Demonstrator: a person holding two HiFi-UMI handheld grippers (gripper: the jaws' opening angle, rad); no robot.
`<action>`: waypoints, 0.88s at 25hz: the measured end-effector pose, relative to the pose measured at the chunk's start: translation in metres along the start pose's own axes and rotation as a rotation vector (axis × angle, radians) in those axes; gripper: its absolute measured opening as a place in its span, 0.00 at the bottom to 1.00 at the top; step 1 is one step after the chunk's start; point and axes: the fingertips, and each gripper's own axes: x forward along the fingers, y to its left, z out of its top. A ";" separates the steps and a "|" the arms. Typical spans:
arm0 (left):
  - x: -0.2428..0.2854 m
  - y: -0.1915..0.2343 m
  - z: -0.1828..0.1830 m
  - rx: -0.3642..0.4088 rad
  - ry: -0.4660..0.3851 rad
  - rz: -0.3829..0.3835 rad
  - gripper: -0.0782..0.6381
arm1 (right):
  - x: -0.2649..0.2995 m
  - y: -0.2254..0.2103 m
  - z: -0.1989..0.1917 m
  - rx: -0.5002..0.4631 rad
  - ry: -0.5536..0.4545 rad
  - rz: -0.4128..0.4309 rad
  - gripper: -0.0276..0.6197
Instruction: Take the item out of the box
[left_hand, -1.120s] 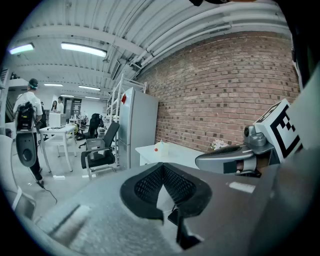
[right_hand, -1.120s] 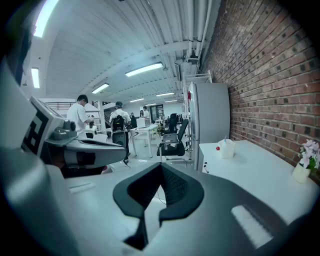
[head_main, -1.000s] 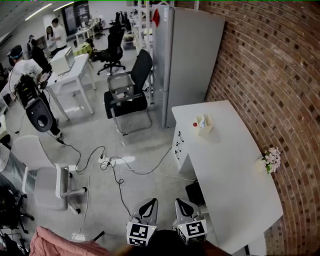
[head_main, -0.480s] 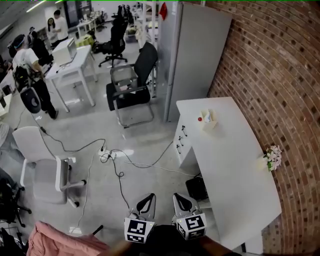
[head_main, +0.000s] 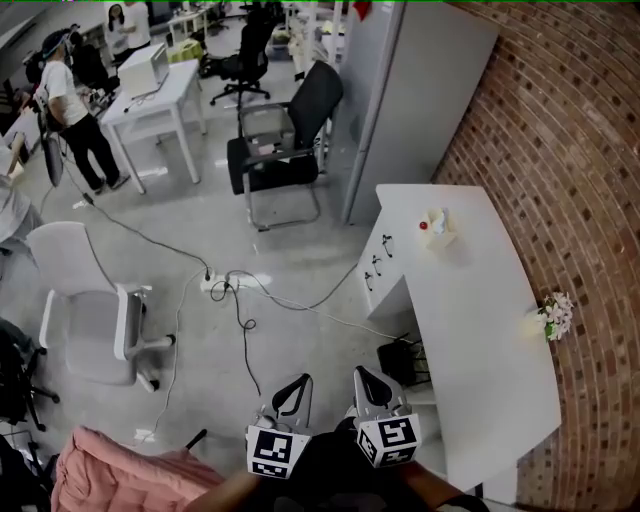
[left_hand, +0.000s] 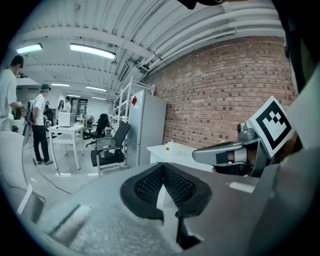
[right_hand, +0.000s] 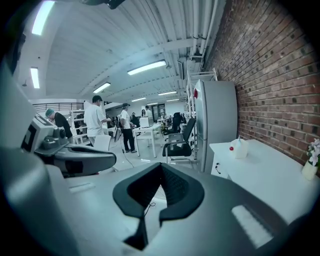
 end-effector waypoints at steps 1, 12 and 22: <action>0.000 0.003 0.000 -0.006 0.000 0.006 0.12 | 0.002 0.001 0.001 -0.003 0.001 0.002 0.05; 0.056 0.026 0.013 0.005 0.016 0.033 0.12 | 0.050 -0.028 0.017 -0.012 -0.013 0.040 0.05; 0.163 0.014 0.055 0.041 0.042 0.015 0.12 | 0.103 -0.109 0.039 -0.009 -0.004 0.100 0.05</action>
